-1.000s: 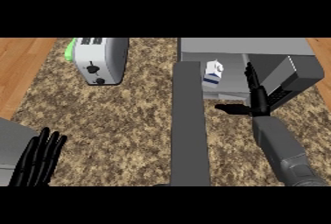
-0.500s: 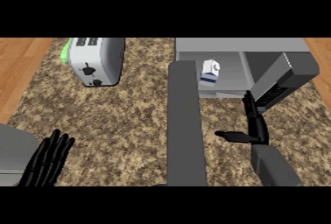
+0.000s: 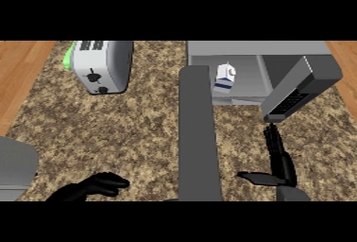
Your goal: Pick up the milk, place it into the microwave and close the microwave
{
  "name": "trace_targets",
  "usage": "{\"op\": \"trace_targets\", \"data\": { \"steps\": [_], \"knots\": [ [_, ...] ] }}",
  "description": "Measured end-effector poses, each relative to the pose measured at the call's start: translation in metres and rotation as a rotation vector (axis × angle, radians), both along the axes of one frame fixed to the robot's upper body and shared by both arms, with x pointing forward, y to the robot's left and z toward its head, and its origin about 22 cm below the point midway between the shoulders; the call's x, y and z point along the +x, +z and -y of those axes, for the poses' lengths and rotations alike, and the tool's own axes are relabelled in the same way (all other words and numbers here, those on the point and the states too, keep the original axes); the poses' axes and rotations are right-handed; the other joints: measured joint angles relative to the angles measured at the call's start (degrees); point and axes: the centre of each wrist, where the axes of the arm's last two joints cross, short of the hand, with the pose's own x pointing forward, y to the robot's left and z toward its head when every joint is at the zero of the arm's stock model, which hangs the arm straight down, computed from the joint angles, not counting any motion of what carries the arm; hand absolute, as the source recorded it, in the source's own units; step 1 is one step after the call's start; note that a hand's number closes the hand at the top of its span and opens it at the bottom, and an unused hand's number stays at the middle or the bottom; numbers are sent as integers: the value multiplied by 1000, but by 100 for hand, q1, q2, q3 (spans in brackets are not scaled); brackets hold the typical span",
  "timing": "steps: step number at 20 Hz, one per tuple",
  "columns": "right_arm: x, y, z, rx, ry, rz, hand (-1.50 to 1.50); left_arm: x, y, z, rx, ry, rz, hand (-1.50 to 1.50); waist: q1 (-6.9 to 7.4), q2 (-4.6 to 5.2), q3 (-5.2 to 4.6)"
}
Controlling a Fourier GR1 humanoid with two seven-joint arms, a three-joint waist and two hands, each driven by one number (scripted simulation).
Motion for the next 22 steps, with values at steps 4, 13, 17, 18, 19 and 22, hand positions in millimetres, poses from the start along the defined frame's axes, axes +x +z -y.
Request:
{"op": "trace_targets", "data": {
  "steps": [4, 13, 17, 18, 19, 22],
  "knots": [
    [-25, -2, 11, 21, 1, 28, -150, 14, -4, 4, 5, -34, -9, 150, -1, 0, -5],
    [-85, 6, 29, 35, -30, 47, -150, 55, -14, 34, 74, -180, -24, 150, -24, 15, -1],
    [-101, 11, 35, 27, -38, 49, -150, 71, -21, 61, 129, -291, -70, 150, -33, 19, 0],
    [-105, 13, 36, 26, -39, 52, -150, 73, -27, 65, 139, -318, -77, 150, -38, 17, 1],
    [-107, 14, 38, 24, -37, 52, -150, 75, -27, 72, 154, -347, -84, 150, -32, 16, 2],
    [-119, 21, 44, 20, -36, 59, -150, 84, -32, 93, 185, -401, -88, 150, -32, 14, 2]
  ]
}}
